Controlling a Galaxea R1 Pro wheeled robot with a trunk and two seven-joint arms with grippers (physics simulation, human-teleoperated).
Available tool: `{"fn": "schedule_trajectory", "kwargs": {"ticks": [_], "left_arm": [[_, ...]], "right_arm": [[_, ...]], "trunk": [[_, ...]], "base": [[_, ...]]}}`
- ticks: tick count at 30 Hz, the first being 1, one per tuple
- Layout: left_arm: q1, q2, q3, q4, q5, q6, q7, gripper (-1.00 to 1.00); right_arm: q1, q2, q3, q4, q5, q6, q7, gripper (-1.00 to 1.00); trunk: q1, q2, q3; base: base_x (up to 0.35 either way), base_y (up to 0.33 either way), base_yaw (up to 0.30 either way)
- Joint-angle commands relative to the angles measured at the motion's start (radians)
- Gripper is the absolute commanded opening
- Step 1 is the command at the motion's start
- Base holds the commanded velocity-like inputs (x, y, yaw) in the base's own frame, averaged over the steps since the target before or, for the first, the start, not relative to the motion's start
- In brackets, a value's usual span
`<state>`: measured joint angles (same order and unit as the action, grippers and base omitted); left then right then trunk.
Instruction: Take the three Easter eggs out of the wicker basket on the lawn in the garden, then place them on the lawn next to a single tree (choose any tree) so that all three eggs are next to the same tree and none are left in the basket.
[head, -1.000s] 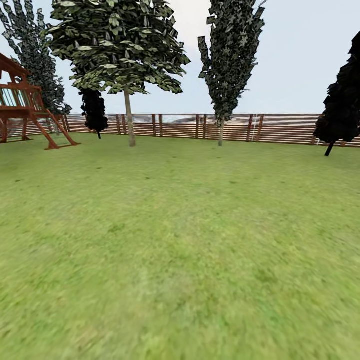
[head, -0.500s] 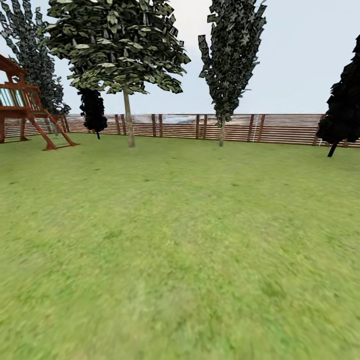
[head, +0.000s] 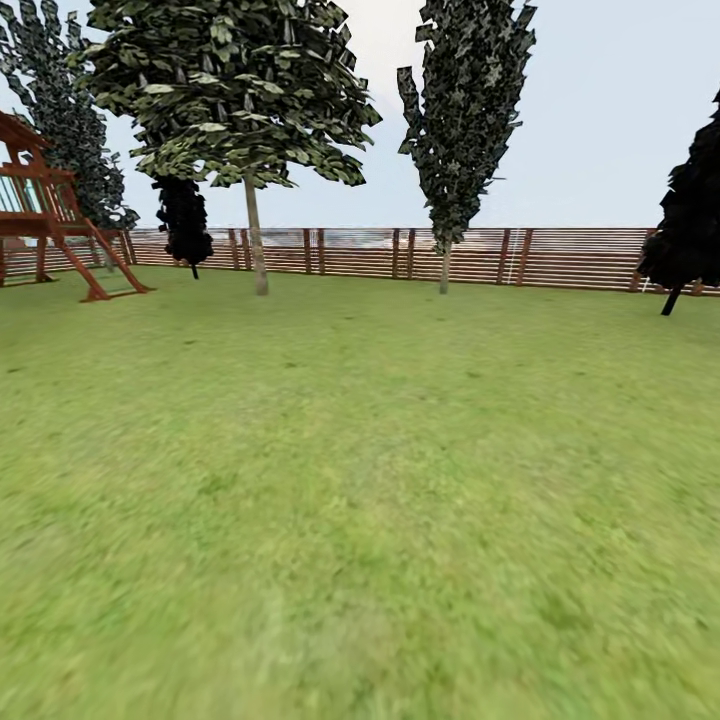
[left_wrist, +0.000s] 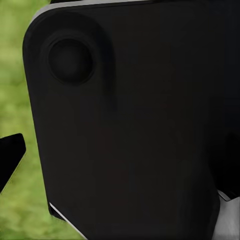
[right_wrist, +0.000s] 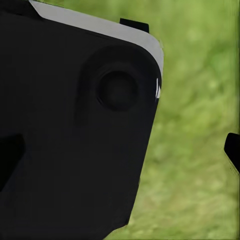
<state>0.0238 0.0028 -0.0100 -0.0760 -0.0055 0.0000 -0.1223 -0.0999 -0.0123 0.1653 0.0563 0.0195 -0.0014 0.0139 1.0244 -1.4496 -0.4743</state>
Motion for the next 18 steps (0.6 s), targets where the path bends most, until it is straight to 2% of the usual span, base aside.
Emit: {"fn": "schedule_trajectory", "kwargs": {"ticks": [1,9,18], "left_arm": [[0.001,0.0,-0.001,-0.002,-0.001,0.0,-0.002,1.0],[0.001,0.0,-0.001,-0.002,-0.001,0.0,-0.003,1.0],[0.001,0.0,-0.001,-0.002,-0.001,0.0,-0.002,1.0]], "right_arm": [[-0.001,0.0,0.005,0.002,0.002,0.0,0.001,1.0],[-0.001,0.0,0.005,0.002,0.002,0.0,0.001,1.0],[-0.001,0.0,0.005,0.002,0.002,0.0,0.001,1.0]], "trunk": [[0.001,0.0,-0.001],[0.001,0.0,-0.001],[0.001,0.0,-0.001]], "base": [[0.335,0.0,0.021],[0.334,0.0,0.181],[0.335,0.0,0.017]]}}
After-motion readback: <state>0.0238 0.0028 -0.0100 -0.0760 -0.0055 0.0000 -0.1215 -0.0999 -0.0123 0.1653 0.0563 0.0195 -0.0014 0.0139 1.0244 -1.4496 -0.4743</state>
